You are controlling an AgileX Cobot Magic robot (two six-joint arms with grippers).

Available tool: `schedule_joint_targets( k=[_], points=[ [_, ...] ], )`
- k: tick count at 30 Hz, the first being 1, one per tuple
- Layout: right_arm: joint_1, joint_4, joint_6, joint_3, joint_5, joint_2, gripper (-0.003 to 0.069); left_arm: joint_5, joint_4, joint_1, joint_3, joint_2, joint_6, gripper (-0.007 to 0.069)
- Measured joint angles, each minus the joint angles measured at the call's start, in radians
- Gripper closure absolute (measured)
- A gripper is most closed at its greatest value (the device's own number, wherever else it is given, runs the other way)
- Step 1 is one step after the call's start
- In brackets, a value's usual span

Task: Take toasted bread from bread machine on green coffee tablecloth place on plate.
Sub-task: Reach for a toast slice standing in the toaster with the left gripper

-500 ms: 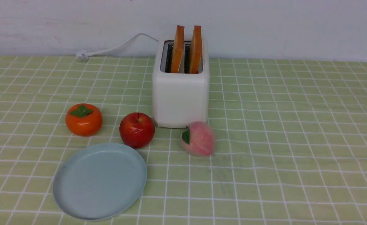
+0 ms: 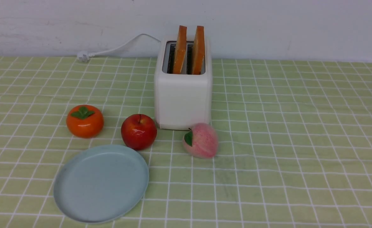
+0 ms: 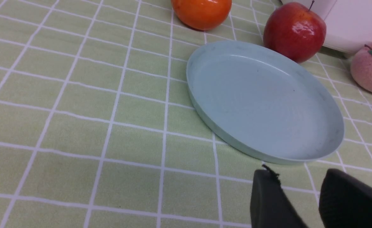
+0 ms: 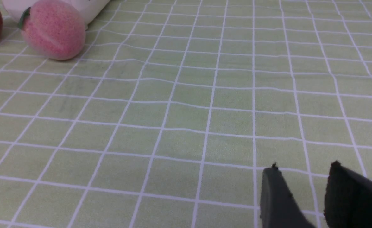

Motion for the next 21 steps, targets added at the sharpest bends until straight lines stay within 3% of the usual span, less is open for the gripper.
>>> schedule_joint_targets(
  k=[17,21],
  points=[
    [0.0,0.0,0.0,0.0,0.0,0.0,0.042,-0.022,-0.001,0.0,0.0,0.0,0.0,0.0386],
    [0.0,0.0,0.0,0.0,0.0,0.0,0.042,-0.128,-0.126,0.0,0.0,0.0,-0.035,0.0386]
  ],
)
